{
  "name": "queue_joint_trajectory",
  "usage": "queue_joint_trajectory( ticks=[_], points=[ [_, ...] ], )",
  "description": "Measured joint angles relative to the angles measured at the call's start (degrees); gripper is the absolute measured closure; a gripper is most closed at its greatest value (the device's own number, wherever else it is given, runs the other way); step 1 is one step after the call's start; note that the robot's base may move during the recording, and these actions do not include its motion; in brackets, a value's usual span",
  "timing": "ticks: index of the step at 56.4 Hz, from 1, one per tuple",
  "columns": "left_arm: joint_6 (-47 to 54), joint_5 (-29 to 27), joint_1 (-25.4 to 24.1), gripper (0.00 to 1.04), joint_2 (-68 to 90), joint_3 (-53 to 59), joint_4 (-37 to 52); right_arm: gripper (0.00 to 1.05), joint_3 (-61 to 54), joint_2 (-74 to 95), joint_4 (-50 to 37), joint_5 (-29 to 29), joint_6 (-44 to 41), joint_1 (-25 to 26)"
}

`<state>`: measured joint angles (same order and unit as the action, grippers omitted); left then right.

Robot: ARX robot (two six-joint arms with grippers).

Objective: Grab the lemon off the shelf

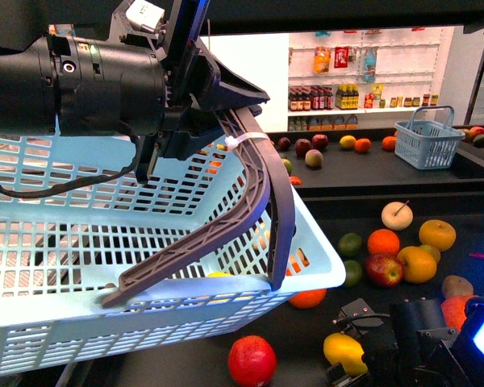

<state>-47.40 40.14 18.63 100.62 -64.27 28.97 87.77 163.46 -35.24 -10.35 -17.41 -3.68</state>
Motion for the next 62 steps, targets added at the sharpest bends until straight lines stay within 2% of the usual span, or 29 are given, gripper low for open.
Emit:
queue_joint_trajectory(
  ticks=[14,23,27,35,49,62],
  points=[
    [0.00,0.09,0.00,0.95,0.00,0.00,0.00,0.08,2.05,0.61,1.20,0.28,0.02,-0.11],
    [0.02,0.07,0.00,0.95,0.00,0.00,0.00,0.28,2.08,0.90,2.21,0.28,-0.02,-0.22],
    [0.02,0.09,0.00,0.95,0.00,0.00,0.00,0.40,2.08,0.92,2.36,0.31,-0.02,-0.22],
    [0.02,0.09,0.00,0.95,0.00,0.00,0.00,0.54,2.14,0.92,2.23,0.31,-0.02,-0.22],
    [0.02,0.11,0.00,0.95,0.00,0.00,0.00,0.58,1.29,0.35,0.70,1.73,1.16,-0.13],
    [0.02,0.09,0.00,0.95,0.00,0.00,0.00,0.59,-2.91,-6.16,-0.59,7.58,6.27,2.14]
  ],
)
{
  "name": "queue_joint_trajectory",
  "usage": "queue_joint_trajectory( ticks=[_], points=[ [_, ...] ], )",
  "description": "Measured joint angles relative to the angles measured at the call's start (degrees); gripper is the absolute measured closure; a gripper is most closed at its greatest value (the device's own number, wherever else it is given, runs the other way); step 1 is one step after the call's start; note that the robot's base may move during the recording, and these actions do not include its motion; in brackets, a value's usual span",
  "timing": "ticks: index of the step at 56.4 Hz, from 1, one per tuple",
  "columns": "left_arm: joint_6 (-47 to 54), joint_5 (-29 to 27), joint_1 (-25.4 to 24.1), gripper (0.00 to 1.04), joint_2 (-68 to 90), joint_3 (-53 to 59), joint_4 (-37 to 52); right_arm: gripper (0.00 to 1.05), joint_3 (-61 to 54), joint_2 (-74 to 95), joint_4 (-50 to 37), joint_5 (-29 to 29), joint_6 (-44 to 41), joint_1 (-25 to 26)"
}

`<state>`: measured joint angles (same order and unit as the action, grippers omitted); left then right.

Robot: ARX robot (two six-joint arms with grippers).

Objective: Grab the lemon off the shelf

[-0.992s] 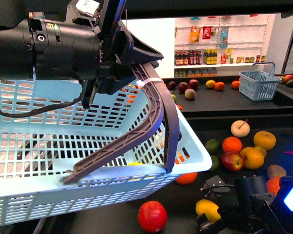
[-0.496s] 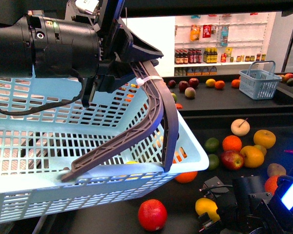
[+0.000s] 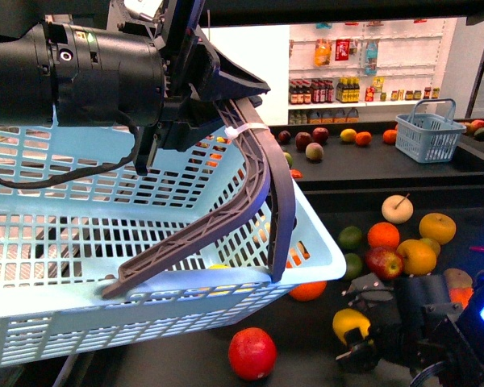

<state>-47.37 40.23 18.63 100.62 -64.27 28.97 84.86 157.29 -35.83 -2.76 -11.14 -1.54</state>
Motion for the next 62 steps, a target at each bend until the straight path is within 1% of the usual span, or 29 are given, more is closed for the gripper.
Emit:
queue_joint_trajectory(
  ticks=[7,11,16,18,23,25,30,34,35,36,39,43,46,49,55,62],
  points=[
    [0.00,-0.04,0.00,0.95,0.00,0.02,0.00,0.59,-2.78,-6.64,-0.35,5.05,5.49,2.80],
    [0.00,0.00,0.00,0.95,0.00,0.00,0.00,0.59,-5.11,-11.37,-0.85,6.36,9.77,4.46],
    [0.00,0.00,0.00,0.95,0.00,0.02,0.00,0.59,-8.63,-17.57,-0.90,6.19,15.32,6.01],
    [0.00,0.00,0.00,0.95,0.00,0.00,0.00,0.59,-11.58,-22.18,-1.31,4.61,19.45,6.60],
    [-0.02,0.04,0.02,0.95,0.00,0.00,0.00,0.59,-15.98,-28.63,-3.02,0.98,25.97,6.71],
    [0.00,0.04,0.00,0.95,0.00,0.00,0.00,0.59,-18.40,-32.28,-4.22,-2.01,29.46,6.51],
    [-0.02,0.02,0.00,0.95,0.00,0.02,0.00,0.59,-22.29,-38.18,-7.17,-7.63,34.64,5.53],
    [0.00,-0.04,0.00,0.95,0.00,0.00,0.00,0.60,-25.64,-43.15,-10.14,-13.51,38.82,3.67],
    [0.02,-0.13,0.00,0.95,0.00,0.00,0.00,0.60,-26.10,-43.74,-10.58,-13.90,39.06,3.32],
    [0.02,-0.15,0.00,0.95,0.00,0.00,0.00,0.60,-26.93,-44.78,-11.41,-15.91,40.09,2.60],
    [0.04,-0.11,0.00,0.95,0.00,0.02,0.00,0.60,-28.94,-46.86,-13.38,-19.65,41.27,0.61],
    [-0.02,-0.04,0.00,0.95,0.00,0.00,0.00,0.60,-31.08,-48.33,-15.26,-22.88,41.81,-1.77],
    [0.00,-0.07,0.00,0.95,0.00,0.00,0.00,0.60,-32.50,-48.89,-16.66,-24.83,42.01,-3.76],
    [0.00,-0.09,0.00,0.95,0.00,0.00,0.00,0.60,-33.51,-49.03,-17.27,-25.62,41.64,-5.53],
    [0.00,-0.09,0.00,0.95,0.00,0.00,0.00,0.60,-34.49,-49.03,-17.29,-25.73,39.93,-8.28],
    [-0.02,-0.07,0.00,0.95,0.00,0.00,0.00,0.60,-34.71,-48.76,-16.90,-25.40,37.55,-10.05]
  ],
)
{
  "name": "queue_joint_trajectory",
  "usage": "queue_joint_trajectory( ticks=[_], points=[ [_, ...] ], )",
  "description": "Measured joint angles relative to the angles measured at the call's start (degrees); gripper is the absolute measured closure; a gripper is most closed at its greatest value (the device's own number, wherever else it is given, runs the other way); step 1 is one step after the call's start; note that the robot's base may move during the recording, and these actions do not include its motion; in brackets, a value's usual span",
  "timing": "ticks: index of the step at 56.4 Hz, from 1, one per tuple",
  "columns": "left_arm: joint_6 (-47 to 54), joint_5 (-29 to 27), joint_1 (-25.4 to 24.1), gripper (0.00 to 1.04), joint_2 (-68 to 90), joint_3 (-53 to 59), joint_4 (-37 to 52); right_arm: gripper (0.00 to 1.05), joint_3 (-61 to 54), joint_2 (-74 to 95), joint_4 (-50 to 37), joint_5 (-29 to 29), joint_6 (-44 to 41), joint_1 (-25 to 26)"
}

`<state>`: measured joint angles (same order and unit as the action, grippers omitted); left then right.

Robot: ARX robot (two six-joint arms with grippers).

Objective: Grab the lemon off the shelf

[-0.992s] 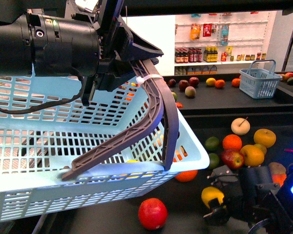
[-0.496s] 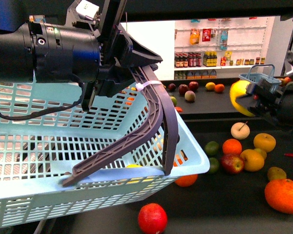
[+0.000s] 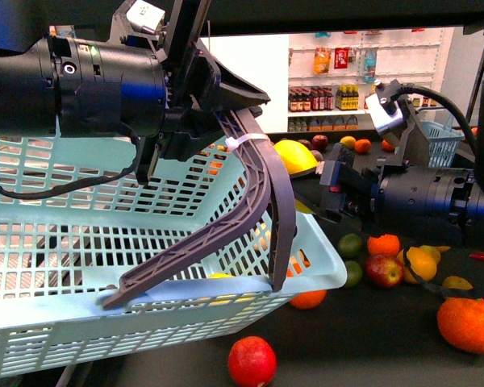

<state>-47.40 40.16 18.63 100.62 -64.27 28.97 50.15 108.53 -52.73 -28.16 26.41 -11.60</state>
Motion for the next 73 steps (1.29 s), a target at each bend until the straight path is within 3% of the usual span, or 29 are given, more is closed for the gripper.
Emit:
queue_joint_trajectory(
  ticks=[25,44,47,50,57,65,73],
  points=[
    [0.02,0.15,0.00,0.95,0.00,0.00,0.00,0.59,0.02,3.37,1.20,2.36,-4.17,-2.95],
    [0.04,-0.09,0.00,0.95,0.00,0.00,-0.04,0.08,0.02,3.41,0.09,4.33,-5.53,-2.71],
    [0.02,-0.31,0.00,0.95,0.00,0.00,-0.04,0.07,0.11,3.13,1.27,6.54,-7.17,-2.27],
    [0.11,-0.24,0.00,0.95,0.00,0.00,-0.04,0.07,0.07,1.55,4.63,10.97,-12.02,-1.60],
    [-0.02,-0.09,0.00,0.95,0.00,0.02,-0.04,0.07,-2.03,-6.84,10.86,15.19,-18.69,1.90],
    [0.02,-0.04,0.00,0.95,0.00,0.02,-0.04,0.07,-8.17,-19.71,15.91,14.43,-24.39,6.47],
    [-0.04,-0.07,0.00,0.95,0.00,0.00,-0.04,0.07,-20.04,-44.74,31.10,9.18,-30.47,14.16]
  ],
)
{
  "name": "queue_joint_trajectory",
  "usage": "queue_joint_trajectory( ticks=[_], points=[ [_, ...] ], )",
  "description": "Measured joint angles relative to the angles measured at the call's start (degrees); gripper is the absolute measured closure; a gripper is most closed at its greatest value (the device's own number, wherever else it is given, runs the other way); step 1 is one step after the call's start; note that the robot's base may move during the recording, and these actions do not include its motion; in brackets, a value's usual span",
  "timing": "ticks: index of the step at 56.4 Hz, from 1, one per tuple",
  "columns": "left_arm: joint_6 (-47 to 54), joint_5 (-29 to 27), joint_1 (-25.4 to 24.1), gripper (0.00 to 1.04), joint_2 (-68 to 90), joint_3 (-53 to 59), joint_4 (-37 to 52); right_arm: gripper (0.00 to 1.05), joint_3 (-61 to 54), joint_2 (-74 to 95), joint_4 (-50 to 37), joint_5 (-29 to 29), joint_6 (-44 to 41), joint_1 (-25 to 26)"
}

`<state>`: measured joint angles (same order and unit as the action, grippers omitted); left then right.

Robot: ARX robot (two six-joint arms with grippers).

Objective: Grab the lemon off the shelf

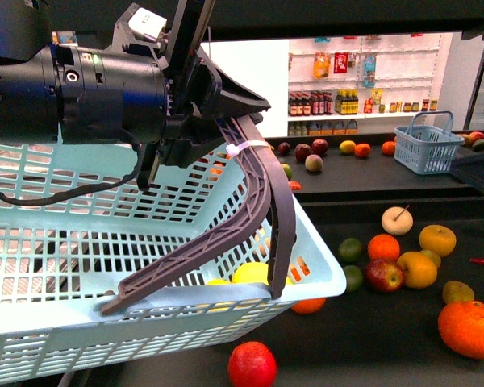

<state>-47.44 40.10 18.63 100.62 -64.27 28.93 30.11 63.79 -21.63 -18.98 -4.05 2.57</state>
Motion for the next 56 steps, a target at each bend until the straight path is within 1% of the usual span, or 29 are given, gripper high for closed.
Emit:
queue_joint_trajectory(
  ticks=[4,5,6,10,12,19,23,25,27,28,30,32,39,42,56],
  points=[
    [0.11,-0.13,0.00,0.95,0.00,0.00,0.00,0.07,-2.47,-8.72,6.60,-2.23,-0.31,2.45],
    [0.11,-0.13,0.00,0.95,0.02,0.00,0.00,0.07,-3.28,-13.05,10.12,-3.34,-0.31,3.72],
    [0.11,-0.11,0.00,0.95,0.02,0.00,0.00,0.08,-3.96,-15.91,11.39,-2.80,0.13,4.20],
    [0.04,0.04,0.00,0.95,0.02,0.00,0.00,0.19,-8.15,-25.92,10.51,6.38,1.70,4.72],
    [-0.02,0.11,0.00,0.95,0.02,0.02,0.00,0.24,-9.88,-30.14,12.07,8.28,2.01,5.40],
    [0.04,-0.15,-0.02,0.95,0.00,0.00,0.00,0.43,-15.39,-45.83,21.88,8.52,3.02,8.07],
    [0.15,0.02,0.00,0.95,0.00,0.00,0.00,0.56,-18.03,-52.68,23.37,10.21,3.21,6.91],
    [0.09,0.20,0.02,0.95,0.02,0.00,0.00,0.61,-19.06,-54.38,23.37,13.16,3.21,5.03],
    [0.07,0.24,0.02,0.95,0.02,0.00,0.00,0.68,-20.63,-56.08,23.17,16.83,3.28,1.53],
    [0.02,0.24,0.02,0.95,0.02,0.00,0.00,0.70,-21.07,-56.46,23.08,17.40,3.28,0.83],
    [-0.09,0.17,0.02,0.95,0.00,0.00,-0.02,0.77,-22.77,-57.66,22.82,17.88,3.26,-1.11],
    [-0.15,0.02,0.00,0.95,0.00,0.00,-0.02,0.82,-24.04,-58.47,22.64,17.99,3.28,-1.84],
    [0.11,-0.04,0.00,0.95,0.00,0.00,-0.02,1.02,-27.39,-60.74,22.21,18.80,3.30,-2.27],
    [-0.07,0.04,0.02,0.95,0.00,0.00,-0.02,1.02,-29.11,-62.60,21.88,18.82,3.43,-2.36],
    [-0.02,0.09,0.02,0.95,0.02,0.00,-0.02,1.02,-29.22,-63.43,21.73,18.80,3.43,-2.36]
  ],
)
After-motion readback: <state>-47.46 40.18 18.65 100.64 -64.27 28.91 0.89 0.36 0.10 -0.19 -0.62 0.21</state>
